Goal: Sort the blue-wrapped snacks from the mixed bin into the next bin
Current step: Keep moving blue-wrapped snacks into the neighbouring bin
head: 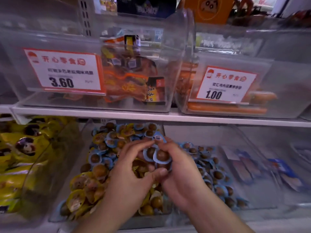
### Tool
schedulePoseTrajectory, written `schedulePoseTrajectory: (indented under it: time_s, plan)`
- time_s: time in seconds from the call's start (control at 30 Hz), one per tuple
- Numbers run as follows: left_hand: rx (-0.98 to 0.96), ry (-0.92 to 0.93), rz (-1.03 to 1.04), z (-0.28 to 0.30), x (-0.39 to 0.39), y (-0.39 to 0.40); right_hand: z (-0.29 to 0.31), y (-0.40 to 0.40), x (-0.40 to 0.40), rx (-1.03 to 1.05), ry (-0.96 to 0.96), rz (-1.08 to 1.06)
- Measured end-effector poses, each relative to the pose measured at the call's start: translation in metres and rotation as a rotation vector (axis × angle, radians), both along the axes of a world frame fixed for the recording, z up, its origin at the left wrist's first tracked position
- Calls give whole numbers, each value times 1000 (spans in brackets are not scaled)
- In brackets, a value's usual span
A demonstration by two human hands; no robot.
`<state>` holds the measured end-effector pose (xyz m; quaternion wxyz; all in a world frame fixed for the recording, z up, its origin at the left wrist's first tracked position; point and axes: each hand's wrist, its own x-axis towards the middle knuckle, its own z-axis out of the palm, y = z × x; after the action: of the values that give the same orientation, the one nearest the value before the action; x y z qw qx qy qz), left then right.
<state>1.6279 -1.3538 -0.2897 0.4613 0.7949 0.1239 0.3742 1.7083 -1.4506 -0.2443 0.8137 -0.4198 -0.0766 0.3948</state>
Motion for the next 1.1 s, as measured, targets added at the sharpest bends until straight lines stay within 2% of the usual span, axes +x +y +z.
schedulePoseTrajectory:
  time_s: [0.07,0.13,0.2,0.37,0.4,0.43,0.5,0.53,0.6,0.73,0.8,0.87,1.0,1.1]
  plan:
    - [-207,-50,-162,4,3,-8,0,-6,6,10,-3,-2]
    - [-593,-158,-304,8,5,-10,3,-12,9,39,20,1]
    - [-872,-222,-295,12,8,-11,4,-16,12,26,37,6]
    - [-944,-127,-252,14,11,-15,0,-18,15,68,73,48]
    - [-861,-101,-196,13,8,-12,-1,-18,16,66,69,49]
    - [-691,-36,-100,10,5,-6,-2,-19,19,50,46,37]
    - [-199,168,77,4,-2,7,-5,-26,32,-29,-58,-19]
    - [-4,252,98,2,-7,11,-5,-32,41,-98,-137,-54]
    - [205,363,26,-1,-14,17,-8,-48,62,-284,-319,-125]
    - [434,513,-56,-10,-18,21,-17,-88,99,-620,-491,-170]
    - [477,541,-67,-10,-20,22,-26,-106,111,-751,-553,-156]
    - [506,561,-93,-13,-22,23,-34,-119,121,-837,-611,-250]
    - [619,630,-127,-18,-23,23,-39,-122,132,-878,-700,-443]
    - [649,655,-111,-14,-24,23,-33,-105,122,-791,-802,-526]
